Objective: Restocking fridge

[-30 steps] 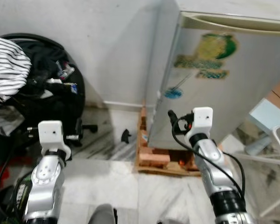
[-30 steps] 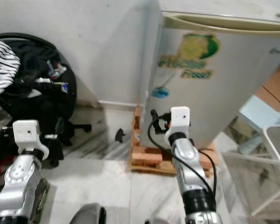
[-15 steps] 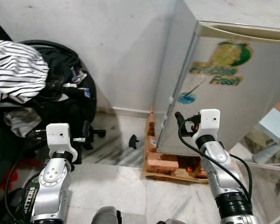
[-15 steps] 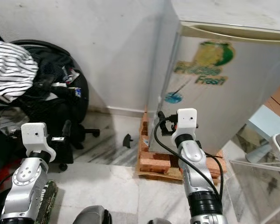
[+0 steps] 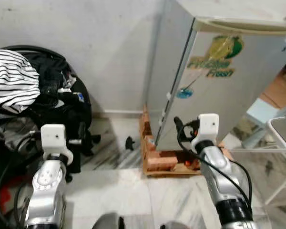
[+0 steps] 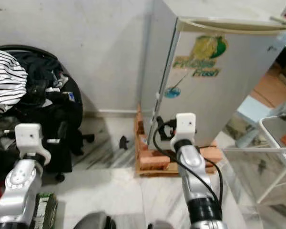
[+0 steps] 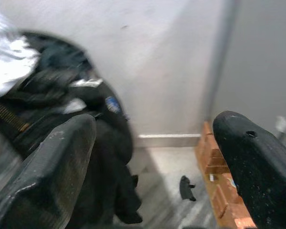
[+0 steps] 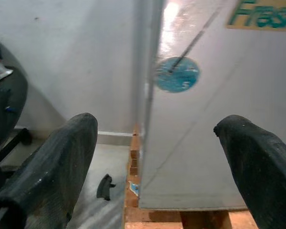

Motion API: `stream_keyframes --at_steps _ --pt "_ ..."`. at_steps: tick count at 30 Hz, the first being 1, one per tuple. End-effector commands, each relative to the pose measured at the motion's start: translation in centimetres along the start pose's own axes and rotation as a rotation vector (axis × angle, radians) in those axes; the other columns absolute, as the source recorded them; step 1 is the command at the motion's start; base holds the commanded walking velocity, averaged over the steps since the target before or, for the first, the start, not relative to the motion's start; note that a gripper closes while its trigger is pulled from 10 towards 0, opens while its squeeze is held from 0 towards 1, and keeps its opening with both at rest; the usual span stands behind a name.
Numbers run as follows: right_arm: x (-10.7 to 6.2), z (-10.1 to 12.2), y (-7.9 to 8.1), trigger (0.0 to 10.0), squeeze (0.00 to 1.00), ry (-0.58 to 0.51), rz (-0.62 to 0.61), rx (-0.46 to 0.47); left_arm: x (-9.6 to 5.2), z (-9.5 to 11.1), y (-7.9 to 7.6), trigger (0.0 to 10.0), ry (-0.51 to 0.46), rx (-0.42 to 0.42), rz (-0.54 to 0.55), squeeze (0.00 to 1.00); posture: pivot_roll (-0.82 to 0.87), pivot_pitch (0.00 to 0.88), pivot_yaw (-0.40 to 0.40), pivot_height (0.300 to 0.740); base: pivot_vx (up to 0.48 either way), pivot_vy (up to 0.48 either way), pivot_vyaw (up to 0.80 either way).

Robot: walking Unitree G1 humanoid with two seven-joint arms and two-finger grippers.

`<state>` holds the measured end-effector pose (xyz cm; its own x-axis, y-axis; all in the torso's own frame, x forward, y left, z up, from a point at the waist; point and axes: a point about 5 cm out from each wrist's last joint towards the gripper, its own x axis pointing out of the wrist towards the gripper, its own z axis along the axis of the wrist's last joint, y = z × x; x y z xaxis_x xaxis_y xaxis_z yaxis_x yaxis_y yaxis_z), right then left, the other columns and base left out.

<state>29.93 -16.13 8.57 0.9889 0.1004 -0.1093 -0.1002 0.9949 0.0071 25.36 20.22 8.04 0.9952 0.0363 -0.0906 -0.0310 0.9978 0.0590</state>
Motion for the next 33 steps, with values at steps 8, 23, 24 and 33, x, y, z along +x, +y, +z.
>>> stream_keyframes --at_steps 8,23,24,33 --pt "-0.1 0.1 -0.6 10.0 0.00 -0.005 -0.032 -0.004 0.1 -0.2 -0.3 10.0 0.016 -0.011 -0.012 0.00 0.13 0.029 -0.047 0.740 0.383 0.139 -0.69" --pt "-0.6 -0.4 -1.0 10.0 0.00 0.004 -0.058 0.000 -0.9 -1.3 0.1 10.0 0.048 -0.002 -0.003 0.00 0.14 0.009 -0.031 0.740 0.038 0.162 -0.21" --pt "-0.8 -0.7 -0.9 10.0 0.00 0.011 -0.058 0.001 -1.0 -1.3 0.1 10.0 0.041 0.006 -0.008 0.00 0.14 0.009 -0.031 0.740 0.000 0.442 -0.63" --pt "-0.7 -0.7 -0.4 10.0 0.00 0.012 -0.049 0.009 -0.7 -0.8 -0.3 10.0 0.011 0.020 -0.032 0.00 0.15 0.004 -0.038 0.740 0.192 0.321 -0.62"
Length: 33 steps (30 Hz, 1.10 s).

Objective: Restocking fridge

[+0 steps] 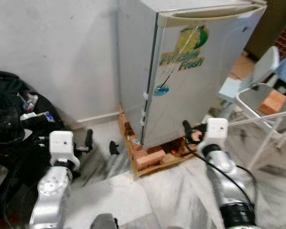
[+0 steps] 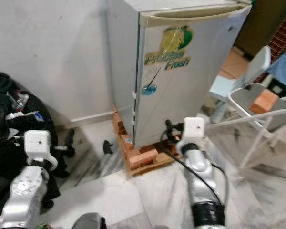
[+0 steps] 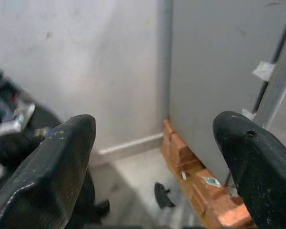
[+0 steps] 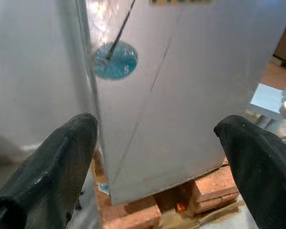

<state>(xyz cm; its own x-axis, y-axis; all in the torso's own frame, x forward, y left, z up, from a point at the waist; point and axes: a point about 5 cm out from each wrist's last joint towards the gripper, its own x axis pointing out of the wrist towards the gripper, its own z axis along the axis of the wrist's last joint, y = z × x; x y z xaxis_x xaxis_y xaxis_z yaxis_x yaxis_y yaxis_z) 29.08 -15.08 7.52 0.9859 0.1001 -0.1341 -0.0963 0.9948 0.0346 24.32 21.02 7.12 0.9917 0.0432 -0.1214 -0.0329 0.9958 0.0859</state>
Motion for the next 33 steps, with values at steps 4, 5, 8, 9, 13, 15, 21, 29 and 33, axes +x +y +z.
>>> stream_keyframes --at_steps 4,5,8,9,13,15,21,29,33 --pt "0.3 1.0 -1.4 10.0 0.00 -0.030 -0.047 -0.020 0.3 0.6 -1.8 10.0 -0.036 -0.021 -0.075 0.00 0.14 0.009 -0.038 0.740 0.476 0.000 -0.14" --pt "0.4 1.2 -1.4 10.0 0.00 -0.037 -0.050 -0.018 0.3 0.6 -1.8 10.0 -0.035 -0.014 -0.078 0.00 0.14 0.014 -0.037 0.740 0.480 0.000 0.00" --pt "0.5 1.5 -1.6 10.0 0.00 -0.050 -0.059 -0.022 0.3 0.5 -2.1 10.0 -0.033 -0.031 -0.086 0.00 0.14 0.015 -0.037 0.740 0.480 0.000 0.00" --pt "0.5 1.5 -1.6 10.0 0.00 -0.050 -0.059 -0.022 0.3 0.5 -2.1 10.0 -0.033 -0.031 -0.086 0.00 0.14 0.015 -0.037 0.740 0.480 0.000 0.00" --pt "0.5 1.5 -1.8 10.0 0.00 -0.053 -0.069 -0.025 0.2 0.6 -2.5 10.0 -0.034 -0.045 -0.113 0.00 0.14 0.014 -0.036 0.740 0.480 0.000 0.00" --pt "0.4 1.5 -1.8 10.0 0.00 -0.054 -0.071 -0.025 0.1 0.6 -2.9 10.0 -0.031 -0.093 -0.167 0.00 0.14 0.016 -0.034 0.740 0.458 0.000 0.00" --pt "0.4 1.4 -1.8 10.0 0.00 -0.048 -0.076 -0.026 0.2 0.3 -3.2 10.0 -0.004 -0.116 -0.166 0.00 0.14 0.020 -0.034 0.740 0.226 0.233 -0.36" --pt "0.4 1.5 -2.0 10.0 0.00 -0.048 -0.082 -0.035 0.1 0.7 -3.3 10.0 -0.033 -0.112 -0.182 0.00 0.14 0.025 -0.038 0.740 0.000 0.322 -0.80" --pt "0.5 1.5 -2.0 10.0 0.00 -0.048 -0.083 -0.038 0.0 0.7 -3.3 10.0 -0.030 -0.113 -0.182 0.00 0.14 0.025 -0.038 0.740 0.000 0.000 -0.80"
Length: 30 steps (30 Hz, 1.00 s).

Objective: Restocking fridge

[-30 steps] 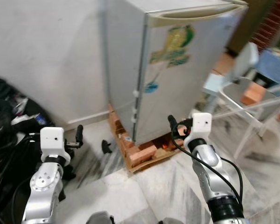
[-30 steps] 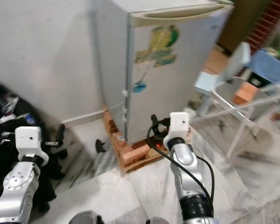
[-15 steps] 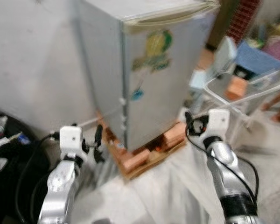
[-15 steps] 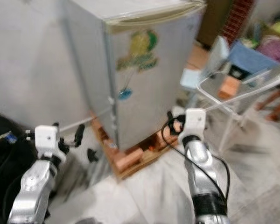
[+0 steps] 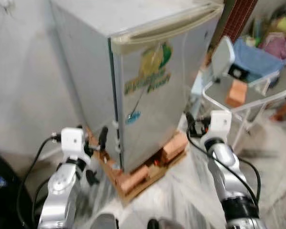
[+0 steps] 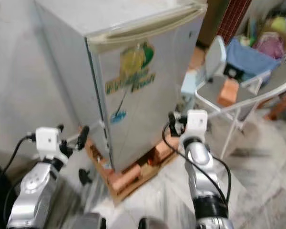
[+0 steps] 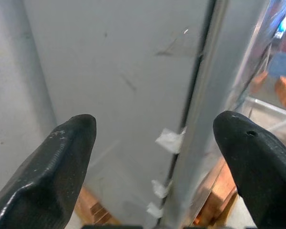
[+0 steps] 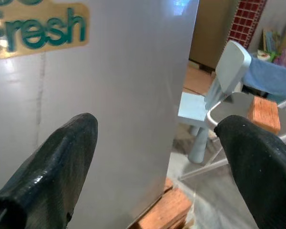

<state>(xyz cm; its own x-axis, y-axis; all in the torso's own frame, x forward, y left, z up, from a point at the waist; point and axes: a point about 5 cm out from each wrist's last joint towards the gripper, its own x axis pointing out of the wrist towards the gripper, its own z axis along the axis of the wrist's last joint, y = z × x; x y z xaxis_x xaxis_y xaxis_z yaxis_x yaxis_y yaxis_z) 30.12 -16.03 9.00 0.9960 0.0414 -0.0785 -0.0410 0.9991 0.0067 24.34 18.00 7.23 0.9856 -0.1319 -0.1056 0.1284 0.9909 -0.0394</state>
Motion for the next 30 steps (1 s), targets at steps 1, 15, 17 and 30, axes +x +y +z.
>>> stream_keyframes --at_steps 1,15,17,30 --pt "-0.21 -0.18 -1.00 10.0 0.00 0.010 -0.025 -0.020 0.17 0.33 -0.31 10.0 -0.010 -0.009 -0.009 0.00 0.14 0.024 -0.040 0.740 0.000 0.000 -0.80" --pt "-0.23 -0.33 -1.13 10.0 0.00 0.015 -0.036 -0.019 0.07 0.31 -0.07 10.0 0.001 -0.021 -0.020 0.00 0.14 0.024 -0.041 0.740 0.000 0.202 -0.63" --pt "-0.26 -0.29 -1.08 10.0 0.00 0.013 -0.034 -0.021 0.09 0.34 -0.07 10.0 0.000 -0.023 -0.021 0.00 0.14 0.025 -0.040 0.740 0.000 0.480 0.00" --pt "-0.22 -0.41 -1.23 10.0 0.00 0.017 -0.043 -0.023 0.07 0.49 -0.23 10.0 -0.005 0.000 -0.025 0.00 0.14 0.029 -0.039 0.740 0.000 0.037 0.00"
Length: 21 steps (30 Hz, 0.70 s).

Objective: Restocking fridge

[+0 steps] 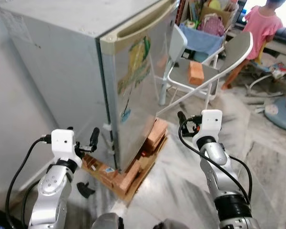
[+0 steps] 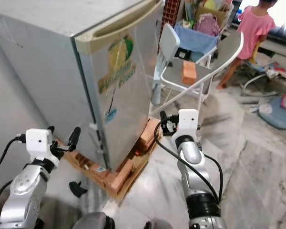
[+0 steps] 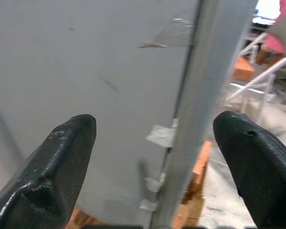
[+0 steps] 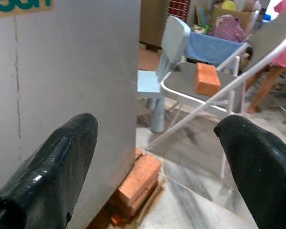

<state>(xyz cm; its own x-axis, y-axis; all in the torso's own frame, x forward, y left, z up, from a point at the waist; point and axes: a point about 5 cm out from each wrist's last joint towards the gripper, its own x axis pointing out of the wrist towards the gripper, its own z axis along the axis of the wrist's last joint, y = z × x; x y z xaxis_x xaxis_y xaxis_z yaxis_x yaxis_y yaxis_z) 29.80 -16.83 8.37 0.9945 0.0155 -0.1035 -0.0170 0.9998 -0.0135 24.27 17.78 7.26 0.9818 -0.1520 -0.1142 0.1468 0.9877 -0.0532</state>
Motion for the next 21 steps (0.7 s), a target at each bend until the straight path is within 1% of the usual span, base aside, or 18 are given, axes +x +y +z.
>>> stream_keyframes --at_steps 1,4,6,10,21 --pt "0.06 0.24 -0.44 10.0 0.00 -0.007 -0.018 -0.005 0.09 0.49 -0.01 10.0 -0.015 0.012 -0.005 0.00 0.14 0.029 -0.039 0.740 0.000 0.000 0.00" --pt "0.01 0.21 -0.45 10.0 0.00 -0.006 -0.019 -0.005 0.11 0.48 -0.09 10.0 -0.012 0.009 -0.014 0.00 0.14 0.030 -0.038 0.740 0.000 0.000 0.00" --pt "0.01 0.20 -0.44 10.0 0.00 -0.006 -0.019 -0.006 0.12 0.41 -0.34 10.0 -0.006 -0.024 -0.038 0.00 0.14 0.030 -0.038 0.740 0.000 0.000 0.00" --pt "0.08 0.25 -0.43 10.0 0.00 -0.007 -0.019 -0.008 0.14 0.50 -0.44 10.0 -0.010 0.000 -0.039 0.00 0.14 0.032 -0.037 0.740 0.000 0.000 0.00" --pt "0.17 0.22 -0.41 10.0 0.00 -0.005 -0.018 -0.011 0.13 0.51 -0.57 10.0 -0.015 0.008 -0.062 0.00 0.14 0.031 -0.040 0.740 0.000 0.000 0.00"
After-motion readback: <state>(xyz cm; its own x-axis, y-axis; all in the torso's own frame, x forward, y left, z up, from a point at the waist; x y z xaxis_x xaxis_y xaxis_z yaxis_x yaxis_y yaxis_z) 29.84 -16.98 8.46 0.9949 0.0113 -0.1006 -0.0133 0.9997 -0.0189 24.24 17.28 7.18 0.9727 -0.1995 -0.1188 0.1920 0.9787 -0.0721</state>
